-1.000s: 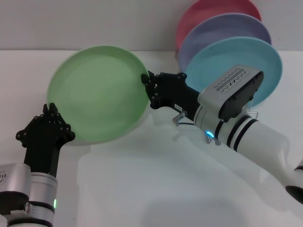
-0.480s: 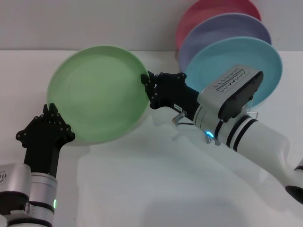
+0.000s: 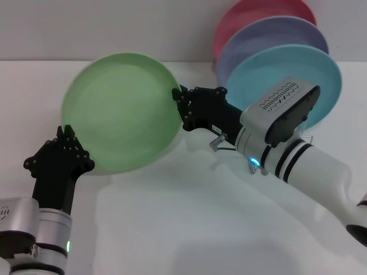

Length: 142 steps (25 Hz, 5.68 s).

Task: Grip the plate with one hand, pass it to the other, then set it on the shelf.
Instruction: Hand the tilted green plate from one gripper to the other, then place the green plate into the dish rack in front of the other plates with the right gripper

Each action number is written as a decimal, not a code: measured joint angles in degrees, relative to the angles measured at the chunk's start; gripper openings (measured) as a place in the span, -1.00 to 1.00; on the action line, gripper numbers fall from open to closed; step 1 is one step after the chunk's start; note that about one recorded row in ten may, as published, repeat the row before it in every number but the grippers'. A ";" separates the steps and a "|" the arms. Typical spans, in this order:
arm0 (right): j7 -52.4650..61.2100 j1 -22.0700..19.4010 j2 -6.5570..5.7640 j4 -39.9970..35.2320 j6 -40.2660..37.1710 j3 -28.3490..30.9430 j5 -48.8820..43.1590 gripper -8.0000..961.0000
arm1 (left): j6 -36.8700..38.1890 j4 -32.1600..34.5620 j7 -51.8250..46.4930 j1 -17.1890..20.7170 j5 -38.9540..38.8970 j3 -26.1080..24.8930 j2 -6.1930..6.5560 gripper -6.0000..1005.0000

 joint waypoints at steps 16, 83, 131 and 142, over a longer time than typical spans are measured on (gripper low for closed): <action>-0.95 0.08 0.07 -0.10 -0.06 -0.31 -0.05 -0.92 | 0.40 -5.73 -11.97 0.53 6.03 -0.35 0.21 -0.40; -30.14 -15.34 -2.46 -28.34 -64.21 7.92 0.07 -0.94 | 2.06 -34.28 -74.31 -6.41 16.39 -8.07 0.69 0.12; -34.35 -14.53 -2.51 -33.58 -56.46 2.72 1.98 -0.94 | 1.52 -32.21 -74.36 -5.98 17.96 -8.15 0.61 0.11; -33.71 -14.63 -2.34 -33.26 -53.80 1.28 1.73 -0.94 | 1.53 -32.17 -74.95 -5.99 17.96 -8.30 0.61 0.11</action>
